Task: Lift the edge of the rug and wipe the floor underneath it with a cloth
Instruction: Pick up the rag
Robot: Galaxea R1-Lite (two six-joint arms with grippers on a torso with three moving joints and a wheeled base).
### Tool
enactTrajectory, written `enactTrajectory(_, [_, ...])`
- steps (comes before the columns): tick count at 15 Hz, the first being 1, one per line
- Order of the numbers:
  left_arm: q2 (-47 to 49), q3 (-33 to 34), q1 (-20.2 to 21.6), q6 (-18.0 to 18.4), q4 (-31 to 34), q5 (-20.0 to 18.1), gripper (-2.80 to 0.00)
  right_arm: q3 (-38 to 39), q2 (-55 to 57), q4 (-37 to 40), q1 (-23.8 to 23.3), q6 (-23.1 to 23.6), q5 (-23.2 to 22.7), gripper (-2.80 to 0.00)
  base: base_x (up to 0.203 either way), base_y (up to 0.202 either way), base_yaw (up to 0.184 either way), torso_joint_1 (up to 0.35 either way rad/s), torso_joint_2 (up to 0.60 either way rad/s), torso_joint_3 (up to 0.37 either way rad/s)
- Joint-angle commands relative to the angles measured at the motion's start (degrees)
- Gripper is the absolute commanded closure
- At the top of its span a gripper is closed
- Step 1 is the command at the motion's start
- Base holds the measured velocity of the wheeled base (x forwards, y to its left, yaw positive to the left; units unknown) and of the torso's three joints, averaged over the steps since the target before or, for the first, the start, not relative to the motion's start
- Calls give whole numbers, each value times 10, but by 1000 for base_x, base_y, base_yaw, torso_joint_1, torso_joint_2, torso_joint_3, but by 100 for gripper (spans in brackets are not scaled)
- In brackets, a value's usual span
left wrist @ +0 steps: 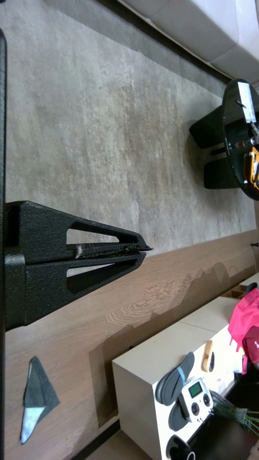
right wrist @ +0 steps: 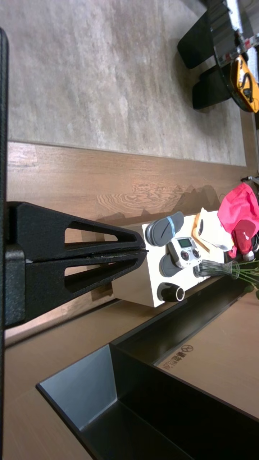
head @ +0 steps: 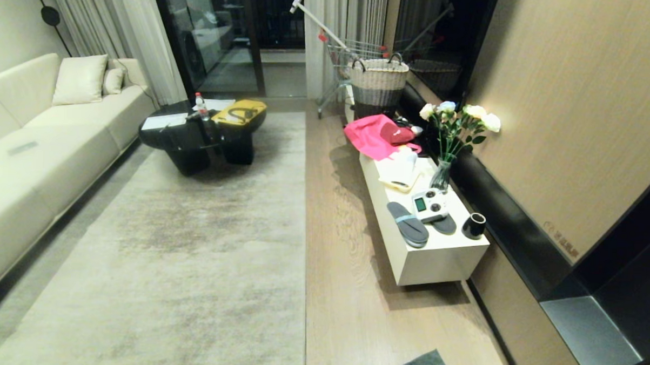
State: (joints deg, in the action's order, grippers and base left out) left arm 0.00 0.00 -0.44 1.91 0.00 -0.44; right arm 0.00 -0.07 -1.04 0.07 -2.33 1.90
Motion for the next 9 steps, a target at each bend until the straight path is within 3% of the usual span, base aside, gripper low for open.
enactTrajectory(1, [0,0,0,0,0,0,0,0,1,0,0,-2,0,0,0,0,0,0,0,0])
enactTrajectory(9, [0,0,0,0,-1,0,0,0,1,0,0,-2,0,0,0,0,0,0,0,0])
